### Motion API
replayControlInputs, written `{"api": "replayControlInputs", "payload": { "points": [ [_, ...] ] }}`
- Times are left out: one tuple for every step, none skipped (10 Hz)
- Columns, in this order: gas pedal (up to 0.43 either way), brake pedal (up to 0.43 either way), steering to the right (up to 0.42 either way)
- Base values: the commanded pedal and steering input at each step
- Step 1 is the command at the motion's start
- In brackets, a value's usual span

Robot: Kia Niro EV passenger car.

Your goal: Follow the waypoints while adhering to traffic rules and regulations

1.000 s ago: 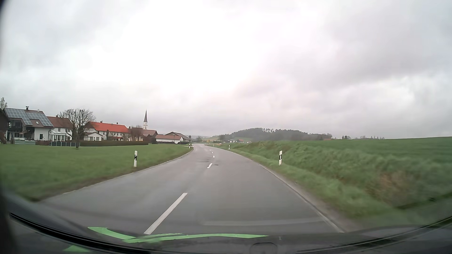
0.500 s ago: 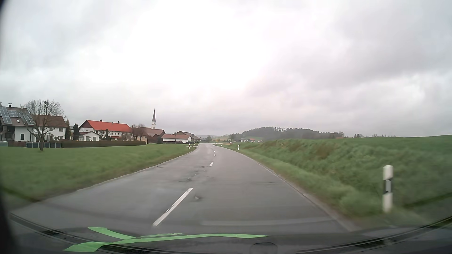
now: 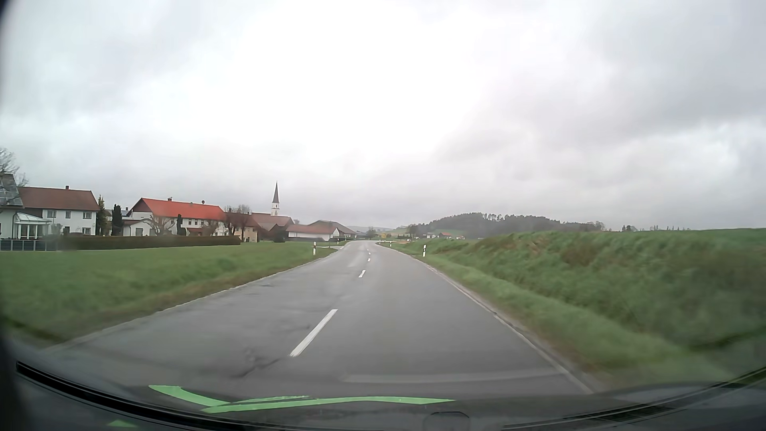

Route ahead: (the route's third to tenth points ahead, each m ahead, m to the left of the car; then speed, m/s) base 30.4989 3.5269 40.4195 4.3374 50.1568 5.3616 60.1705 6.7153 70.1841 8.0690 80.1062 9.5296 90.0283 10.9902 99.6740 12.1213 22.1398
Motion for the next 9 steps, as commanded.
{"api": "replayControlInputs", "payload": {
  "points": [
    [0.118,0.0,-0.021],
    [0.13,0.0,-0.021],
    [0.13,0.0,-0.019],
    [0.138,0.0,-0.016],
    [0.138,0.0,-0.014],
    [0.138,0.0,-0.014],
    [0.138,0.0,-0.013],
    [0.13,0.0,-0.013],
    [0.118,0.0,-0.012]
  ]
}}
